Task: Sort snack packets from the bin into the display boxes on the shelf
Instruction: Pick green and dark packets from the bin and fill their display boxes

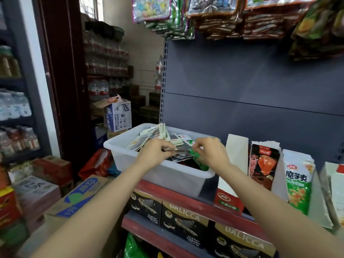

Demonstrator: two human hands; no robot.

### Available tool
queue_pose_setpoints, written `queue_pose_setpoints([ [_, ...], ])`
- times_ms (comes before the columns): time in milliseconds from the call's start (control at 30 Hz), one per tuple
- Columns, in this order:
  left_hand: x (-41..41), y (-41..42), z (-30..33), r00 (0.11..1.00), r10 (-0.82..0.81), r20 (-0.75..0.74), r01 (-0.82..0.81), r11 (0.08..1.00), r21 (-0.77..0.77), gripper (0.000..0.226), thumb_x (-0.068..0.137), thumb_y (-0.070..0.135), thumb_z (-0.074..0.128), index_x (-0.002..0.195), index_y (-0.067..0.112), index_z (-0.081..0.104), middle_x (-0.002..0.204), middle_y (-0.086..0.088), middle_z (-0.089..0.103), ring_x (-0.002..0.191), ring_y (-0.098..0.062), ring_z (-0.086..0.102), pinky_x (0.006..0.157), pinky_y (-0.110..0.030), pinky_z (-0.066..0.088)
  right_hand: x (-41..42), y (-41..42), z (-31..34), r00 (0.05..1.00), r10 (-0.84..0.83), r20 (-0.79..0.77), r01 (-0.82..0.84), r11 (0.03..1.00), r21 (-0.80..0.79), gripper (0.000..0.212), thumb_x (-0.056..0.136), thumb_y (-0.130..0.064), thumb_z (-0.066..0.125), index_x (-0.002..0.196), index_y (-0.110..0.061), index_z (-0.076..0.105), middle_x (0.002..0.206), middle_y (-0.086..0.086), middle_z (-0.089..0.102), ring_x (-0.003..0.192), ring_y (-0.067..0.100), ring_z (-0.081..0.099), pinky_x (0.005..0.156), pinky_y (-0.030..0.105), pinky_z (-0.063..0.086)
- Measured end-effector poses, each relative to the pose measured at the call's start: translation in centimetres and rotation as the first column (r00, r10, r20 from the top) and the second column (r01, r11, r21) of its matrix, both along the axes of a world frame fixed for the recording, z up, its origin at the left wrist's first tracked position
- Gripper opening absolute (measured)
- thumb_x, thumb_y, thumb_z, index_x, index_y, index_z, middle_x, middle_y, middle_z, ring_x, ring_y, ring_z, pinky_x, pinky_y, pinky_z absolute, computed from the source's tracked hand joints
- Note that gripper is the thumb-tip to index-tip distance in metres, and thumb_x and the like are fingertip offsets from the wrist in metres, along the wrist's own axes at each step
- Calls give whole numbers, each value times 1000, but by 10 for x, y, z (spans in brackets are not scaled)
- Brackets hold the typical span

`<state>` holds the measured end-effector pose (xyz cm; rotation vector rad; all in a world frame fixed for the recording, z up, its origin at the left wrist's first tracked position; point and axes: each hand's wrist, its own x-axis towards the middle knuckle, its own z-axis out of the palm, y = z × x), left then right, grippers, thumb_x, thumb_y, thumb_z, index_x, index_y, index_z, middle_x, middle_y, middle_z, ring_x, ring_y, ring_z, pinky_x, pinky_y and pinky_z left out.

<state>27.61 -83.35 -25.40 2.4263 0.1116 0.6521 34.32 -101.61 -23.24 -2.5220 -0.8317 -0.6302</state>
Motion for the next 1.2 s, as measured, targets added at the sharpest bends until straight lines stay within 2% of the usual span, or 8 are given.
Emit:
queue_pose_setpoints([
  [233, -5, -10, 7, 983, -159, -87, 162, 986, 26, 25, 82, 35, 70, 104, 22, 73, 109, 5, 70, 103, -9, 61, 92, -28, 46, 1, -22, 11, 943, 186, -277, -151, 978, 143, 25, 76, -10, 74, 57, -18, 58, 80, 0, 72, 86, 16, 67, 83, 35, 51],
  [433, -12, -37, 19, 981, -138, 137, 155, 981, -116, 27, 94, 26, 55, 81, 5, 67, 74, -10, 62, 66, -16, 52, 65, -34, 41, -12, -43, 15, 919, 324, -224, -167, 835, 525, 18, 87, -15, 63, 71, -18, 55, 83, 12, 69, 83, 28, 66, 78, 45, 51],
  [567, -13, -67, 38, 973, -73, 220, 92, 993, -80, 29, 94, 20, 53, 67, 10, 54, 60, 1, 55, 60, -17, 50, 57, -17, 40, -23, -58, 22, 896, 369, -246, -79, 679, 730, 11, 90, -16, 62, 80, -14, 57, 87, 4, 67, 87, 20, 65, 75, 33, 52],
  [733, -12, -106, 62, 946, -33, 322, 48, 998, -37, 30, 94, 25, 54, 69, 9, 57, 63, -1, 57, 65, -20, 50, 56, -30, 26, -32, -92, 27, 813, 478, -332, 13, 556, 831, 6, 92, -10, 57, 95, -11, 62, 92, -1, 69, 87, 14, 65, 78, 28, 55],
  [833, -11, -131, 73, 917, -74, 392, 112, 991, -75, 37, 93, 24, 56, 59, 15, 45, 52, 5, 43, 54, -11, 38, 51, -19, 26, -39, -115, 32, 835, 470, -286, 36, 472, 881, 10, 94, -8, 54, 99, -7, 62, 92, 2, 69, 81, 14, 65, 71, 26, 55],
  [933, -7, -161, 76, 907, -121, 404, 204, 964, -169, 37, 92, 22, 57, 60, 9, 45, 54, 1, 39, 54, -13, 32, 52, -26, 25, -45, -140, 38, 866, 426, -263, 60, 433, 899, 13, 96, -12, 50, 94, -12, 63, 93, 3, 69, 80, 16, 65, 65, 29, 54],
  [1067, -10, -209, 73, 901, -382, 205, 432, 833, -347, 6, 90, 20, 63, 93, 16, 59, 81, 3, 66, 68, -8, 60, 55, -27, 49, -52, -191, 38, 952, 205, -225, 83, 537, 839, 20, 96, -14, 49, 82, -20, 61, 86, -1, 67, 78, 16, 62, 69, 36, 52],
  [1200, -7, -263, 64, 796, -600, 83, 582, 720, -377, 47, 81, 6, 71, 115, 24, 43, 107, 2, 67, 85, -5, 65, 53, -15, 50, -60, -251, 39, 988, 3, -157, 126, 582, 803, 14, 95, -13, 51, 86, -19, 60, 85, -2, 65, 80, 17, 61, 71, 42, 54],
])
